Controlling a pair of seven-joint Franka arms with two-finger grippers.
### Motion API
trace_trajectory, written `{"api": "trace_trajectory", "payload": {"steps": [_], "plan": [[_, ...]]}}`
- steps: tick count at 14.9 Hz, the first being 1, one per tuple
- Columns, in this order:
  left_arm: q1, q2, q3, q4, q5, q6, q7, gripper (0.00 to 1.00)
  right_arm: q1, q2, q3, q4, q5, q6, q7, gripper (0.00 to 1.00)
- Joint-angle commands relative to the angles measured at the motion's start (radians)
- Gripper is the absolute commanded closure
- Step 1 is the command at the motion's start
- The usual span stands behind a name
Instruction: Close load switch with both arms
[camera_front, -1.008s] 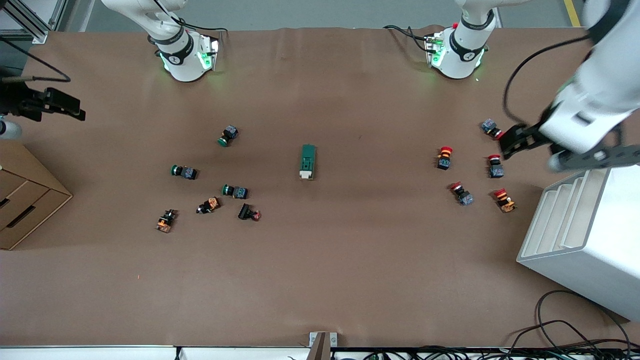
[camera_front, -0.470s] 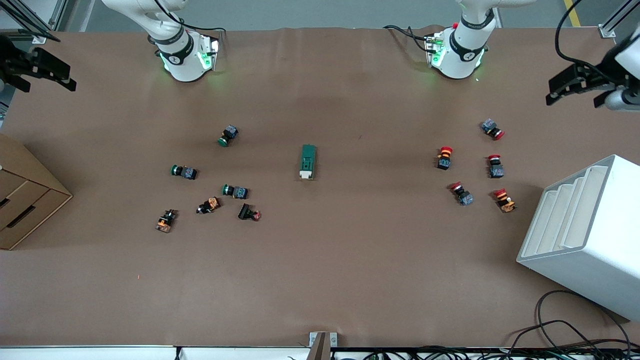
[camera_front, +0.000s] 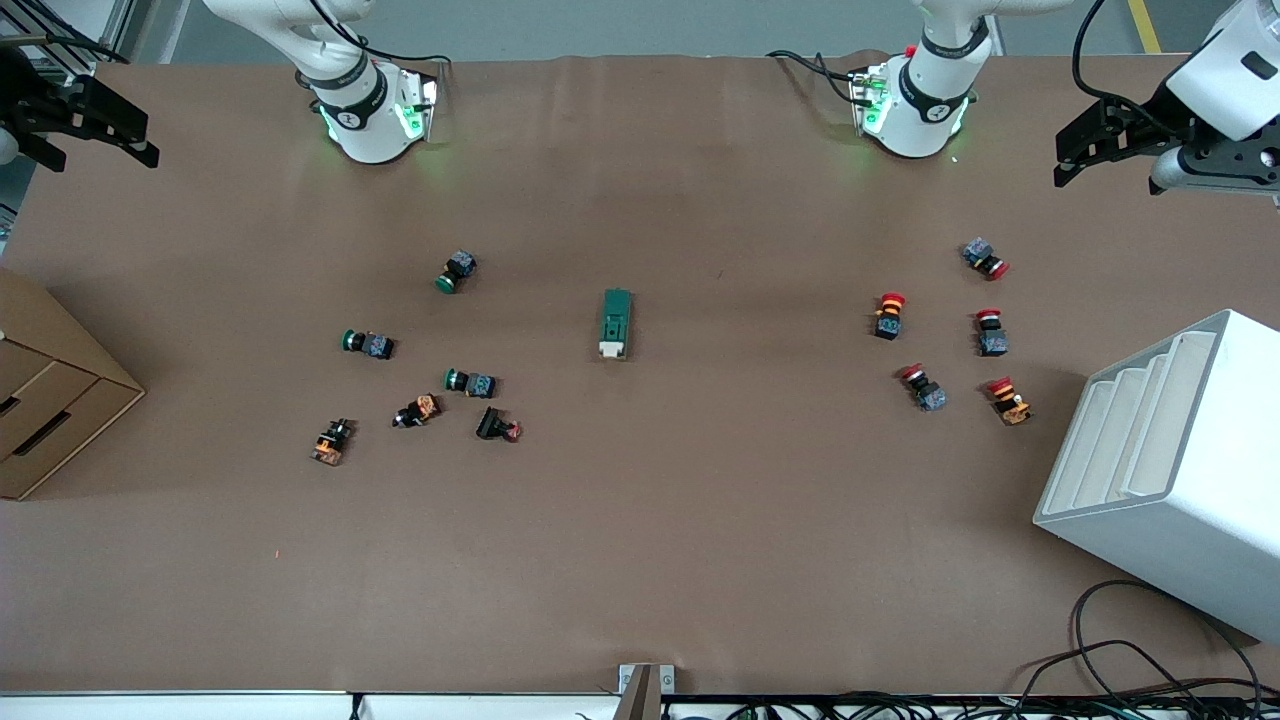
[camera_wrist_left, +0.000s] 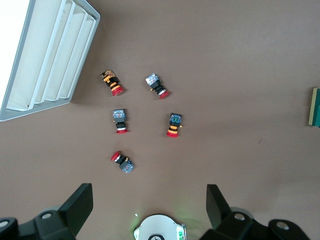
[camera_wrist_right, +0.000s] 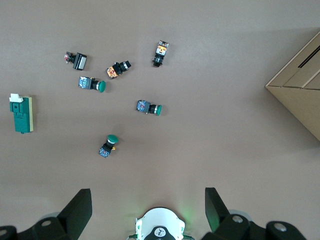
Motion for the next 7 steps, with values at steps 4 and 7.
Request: {"api": "trace_trajectory", "payload": {"steps": [4,7], "plan": [[0.004,-0.026,0.009,-0.017,0.001,0.017,-0.034,0.00,0.007,-0.024,-0.003,-0.024,0.001,0.011,-0.002,0.00],[0.004,-0.018,0.007,-0.017,0.001,0.016,-0.079,0.00,0.007,-0.001,-0.003,0.019,0.001,0.005,0.005,0.00]]}}
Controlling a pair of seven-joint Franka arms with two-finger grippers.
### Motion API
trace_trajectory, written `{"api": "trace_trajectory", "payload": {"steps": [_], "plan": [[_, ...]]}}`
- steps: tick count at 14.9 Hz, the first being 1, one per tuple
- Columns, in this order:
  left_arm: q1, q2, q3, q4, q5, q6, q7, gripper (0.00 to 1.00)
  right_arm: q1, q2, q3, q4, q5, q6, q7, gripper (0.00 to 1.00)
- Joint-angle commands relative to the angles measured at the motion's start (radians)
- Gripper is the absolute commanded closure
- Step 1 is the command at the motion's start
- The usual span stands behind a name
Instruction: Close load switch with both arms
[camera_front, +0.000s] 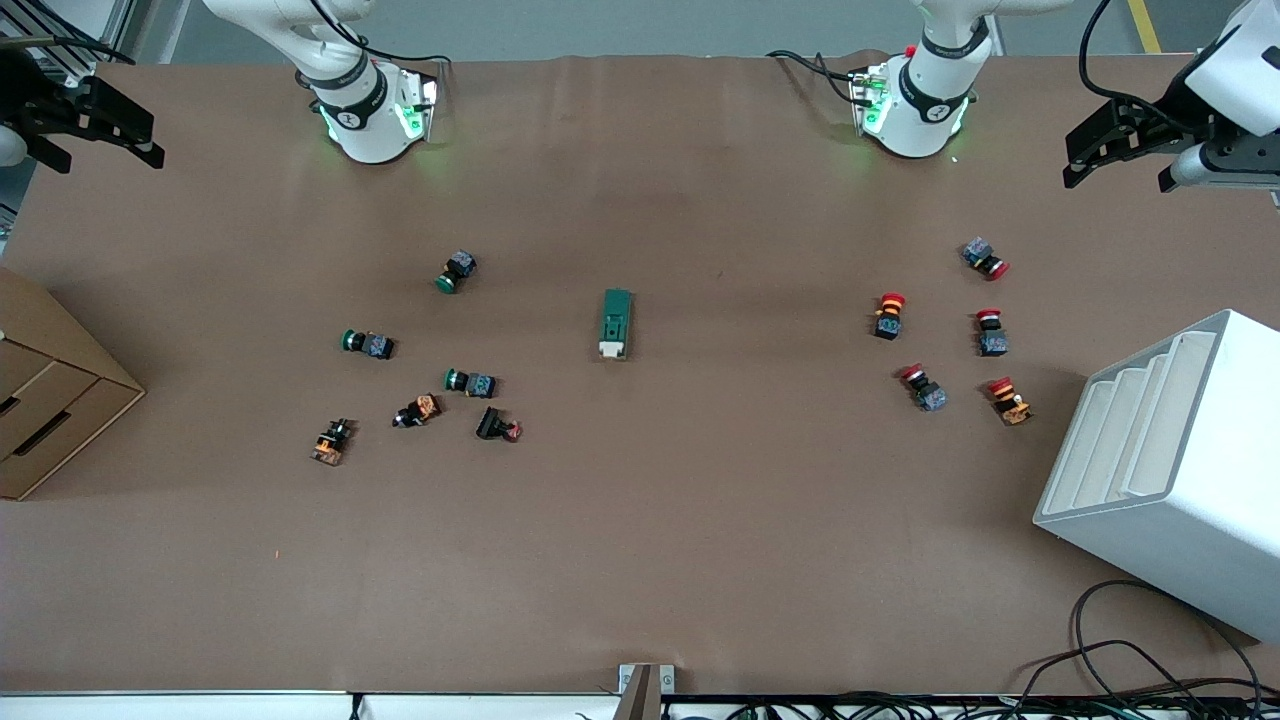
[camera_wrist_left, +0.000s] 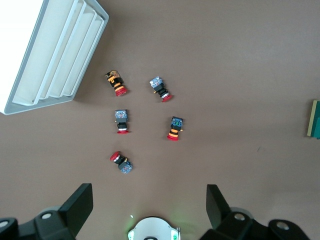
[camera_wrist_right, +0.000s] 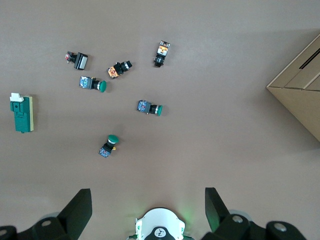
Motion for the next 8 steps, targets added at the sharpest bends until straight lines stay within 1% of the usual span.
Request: {"api": "trace_trajectory", "payload": {"steps": [1,2,5,8], "plan": [[0.000,-0.009,-0.001,-0.013,0.003,0.010,-0.021,0.00,0.005,0.018,-0.004,0.040,-0.001,-0.001,0.002,0.00],[-0.002,-0.001,-0.002,0.004,0.003,0.010,-0.021,0.00,0.003,0.033,-0.004,0.061,0.001,-0.007,0.002,0.00],[0.001,0.039,-0.002,0.058,-0.002,0.010,-0.012,0.00,-0.001,0.038,-0.005,0.066,-0.001,-0.013,0.002,0.00],[-0.003,0.044,-0.002,0.065,0.001,0.010,-0.021,0.00,-0.003,0.038,-0.010,0.066,0.002,-0.015,0.003,0.00]]}}
